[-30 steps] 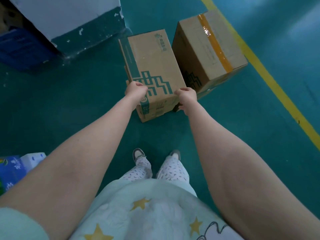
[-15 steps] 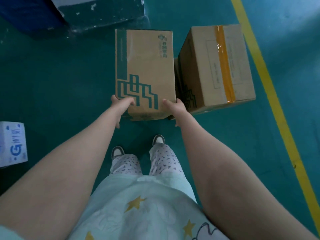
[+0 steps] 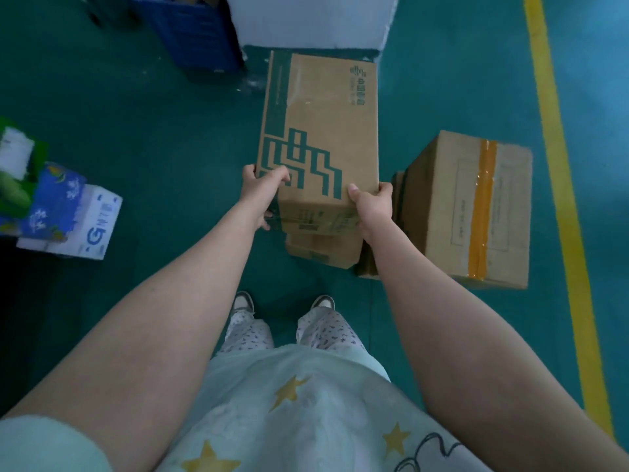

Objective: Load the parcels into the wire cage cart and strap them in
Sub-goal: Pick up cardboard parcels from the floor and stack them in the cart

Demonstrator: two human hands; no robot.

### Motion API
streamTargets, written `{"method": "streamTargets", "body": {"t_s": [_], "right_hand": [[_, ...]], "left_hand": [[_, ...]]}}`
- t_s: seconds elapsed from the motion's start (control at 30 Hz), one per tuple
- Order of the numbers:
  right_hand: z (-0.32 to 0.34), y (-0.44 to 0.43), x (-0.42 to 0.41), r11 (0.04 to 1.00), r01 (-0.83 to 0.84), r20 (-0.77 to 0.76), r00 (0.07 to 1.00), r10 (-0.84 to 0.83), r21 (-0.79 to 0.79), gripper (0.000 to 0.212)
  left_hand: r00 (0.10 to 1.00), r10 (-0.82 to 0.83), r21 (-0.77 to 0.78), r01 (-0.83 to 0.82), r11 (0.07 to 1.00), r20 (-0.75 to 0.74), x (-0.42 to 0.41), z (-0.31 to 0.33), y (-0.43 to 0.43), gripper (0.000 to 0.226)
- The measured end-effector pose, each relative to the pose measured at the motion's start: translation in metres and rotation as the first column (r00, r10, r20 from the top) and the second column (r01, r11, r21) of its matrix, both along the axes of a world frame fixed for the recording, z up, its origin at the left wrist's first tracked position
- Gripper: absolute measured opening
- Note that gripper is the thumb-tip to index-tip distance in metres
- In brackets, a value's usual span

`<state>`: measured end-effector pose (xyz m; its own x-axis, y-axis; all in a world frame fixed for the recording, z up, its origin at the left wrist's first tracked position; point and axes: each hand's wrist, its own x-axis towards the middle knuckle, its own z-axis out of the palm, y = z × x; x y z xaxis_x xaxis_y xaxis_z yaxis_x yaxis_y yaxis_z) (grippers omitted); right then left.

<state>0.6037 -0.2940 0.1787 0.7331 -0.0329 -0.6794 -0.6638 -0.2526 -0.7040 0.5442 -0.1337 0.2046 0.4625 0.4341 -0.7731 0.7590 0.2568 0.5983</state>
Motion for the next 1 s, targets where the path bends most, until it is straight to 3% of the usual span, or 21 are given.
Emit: {"method": "streamTargets", "body": {"t_s": [0.2, 0.37, 0.73, 1.0], "right_hand": [[0.034, 0.066, -0.002, 0.963, -0.267, 0.062, 0.961, 0.268, -0.022, 0.053], [0.051, 0.133, -0.033, 0.882, -0.471, 0.086, 0.878, 0.470, -0.010, 0.053], [0.072, 0.269, -0.158, 0.595, -0.804, 0.147, 0.589, 0.795, 0.003, 0.052], [0.083, 0.350, -0.250, 0.381, -0.924, 0.188, 0.367, 0.911, -0.043, 0.050]], "left_hand": [[0.970, 0.238, 0.022, -0.239, 0.971, 0.048, -0.041, 0.037, 0.048, 0.066], [0.886, 0.460, 0.052, -0.463, 0.885, 0.063, -0.104, 0.052, 0.088, 0.058], [0.658, 0.747, 0.033, -0.752, 0.658, 0.094, -0.272, 0.075, 0.162, 0.053], [0.524, 0.838, 0.046, -0.851, 0.524, 0.154, -0.379, 0.075, 0.203, 0.047]]}}
